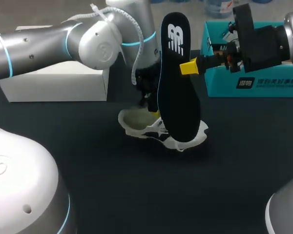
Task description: Take the shoe out of the shoebox, open the shoe tongue, remove and reinsert the insole, then place the shoe into the shoebox
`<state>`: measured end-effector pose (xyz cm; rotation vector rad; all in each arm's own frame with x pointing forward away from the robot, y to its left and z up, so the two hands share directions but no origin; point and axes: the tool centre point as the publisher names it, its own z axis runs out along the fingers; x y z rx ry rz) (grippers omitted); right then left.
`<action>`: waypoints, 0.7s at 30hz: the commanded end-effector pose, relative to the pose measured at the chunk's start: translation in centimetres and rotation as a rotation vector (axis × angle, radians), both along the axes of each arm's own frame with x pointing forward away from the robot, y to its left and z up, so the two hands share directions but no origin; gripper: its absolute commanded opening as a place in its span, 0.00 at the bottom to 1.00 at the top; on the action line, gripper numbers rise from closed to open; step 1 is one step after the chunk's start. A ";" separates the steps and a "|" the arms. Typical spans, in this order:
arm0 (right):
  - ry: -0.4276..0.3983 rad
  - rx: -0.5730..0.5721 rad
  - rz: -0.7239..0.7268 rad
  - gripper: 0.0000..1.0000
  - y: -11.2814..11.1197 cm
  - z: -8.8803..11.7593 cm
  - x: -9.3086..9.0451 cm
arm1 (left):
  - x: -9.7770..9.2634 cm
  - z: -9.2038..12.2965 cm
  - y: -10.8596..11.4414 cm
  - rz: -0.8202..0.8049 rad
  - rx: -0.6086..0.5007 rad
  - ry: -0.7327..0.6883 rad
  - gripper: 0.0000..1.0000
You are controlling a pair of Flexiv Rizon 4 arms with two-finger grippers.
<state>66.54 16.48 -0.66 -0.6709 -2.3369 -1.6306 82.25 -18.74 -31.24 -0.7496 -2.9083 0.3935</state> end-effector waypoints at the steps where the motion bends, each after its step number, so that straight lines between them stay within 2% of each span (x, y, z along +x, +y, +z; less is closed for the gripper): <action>1: 0.002 -0.003 0.001 0.00 0.3 0.0 0.2 | 0.8 0.6 -0.9 -0.948 -0.062 0.133 0.00; 3: 0.002 -0.003 0.001 0.00 0.3 0.0 0.2 | 0.5 0.6 -1.2 -1.129 -0.105 0.100 0.00; 4: 0.002 -0.003 0.001 0.00 0.3 0.0 0.2 | 0.2 0.4 -1.4 -1.208 -0.066 0.045 0.00; 6: 0.002 -0.003 0.001 0.00 0.3 0.0 0.2 | -0.1 0.3 -1.5 -1.308 -0.087 -0.025 0.00; 7: 0.002 -0.003 0.001 0.00 0.3 0.0 0.2 | -0.2 0.3 -1.5 -1.351 -0.043 -0.087 0.00; 17: 0.002 -0.003 0.001 0.00 0.3 0.0 0.2 | -0.2 0.3 -1.5 -1.351 -0.043 -0.087 0.00; 18: 0.002 -0.003 0.001 0.00 0.3 0.0 0.2 | -0.4 0.4 -1.6 -1.406 -0.111 -0.080 0.00; 20: 0.002 -0.003 0.001 0.00 0.3 0.0 0.2 | -0.7 0.4 -1.9 -1.541 -0.121 -0.068 0.00; 21: 0.002 -0.003 0.001 0.00 0.3 0.0 0.2 | -0.8 0.3 -1.8 -1.558 -0.136 -0.063 0.00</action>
